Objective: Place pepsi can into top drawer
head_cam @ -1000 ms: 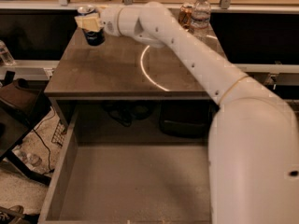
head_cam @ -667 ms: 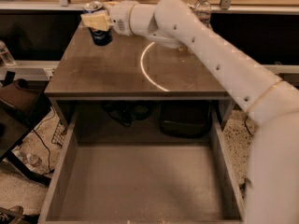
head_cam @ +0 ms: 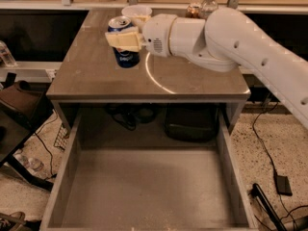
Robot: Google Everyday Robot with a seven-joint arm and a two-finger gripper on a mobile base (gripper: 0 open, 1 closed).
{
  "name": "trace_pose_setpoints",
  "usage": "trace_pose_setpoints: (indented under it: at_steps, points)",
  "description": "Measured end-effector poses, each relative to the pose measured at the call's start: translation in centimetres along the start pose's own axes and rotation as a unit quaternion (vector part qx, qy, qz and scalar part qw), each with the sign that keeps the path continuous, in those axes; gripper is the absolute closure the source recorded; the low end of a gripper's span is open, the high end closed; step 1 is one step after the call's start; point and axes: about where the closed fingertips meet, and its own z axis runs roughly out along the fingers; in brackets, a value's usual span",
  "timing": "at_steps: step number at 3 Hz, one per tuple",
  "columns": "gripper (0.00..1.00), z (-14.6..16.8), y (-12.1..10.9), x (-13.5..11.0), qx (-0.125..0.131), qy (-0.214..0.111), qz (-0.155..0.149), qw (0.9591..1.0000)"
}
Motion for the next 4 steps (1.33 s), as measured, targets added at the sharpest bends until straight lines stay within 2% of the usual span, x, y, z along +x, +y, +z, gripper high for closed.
trace_pose_setpoints:
  at_steps: [1, 2, 3, 4]
  points:
    - [1.00, -4.6, 4.8, 2.0, -0.014, 0.014, 0.009, 0.9998]
    - [1.00, -9.1, 7.7, 5.2, -0.019, 0.018, 0.017, 0.9995]
    - [1.00, -16.0, 9.2, 10.2, 0.005, 0.014, 0.028, 0.9995]
    - [1.00, -15.9, 9.2, 10.2, 0.005, 0.014, 0.027, 0.9995]
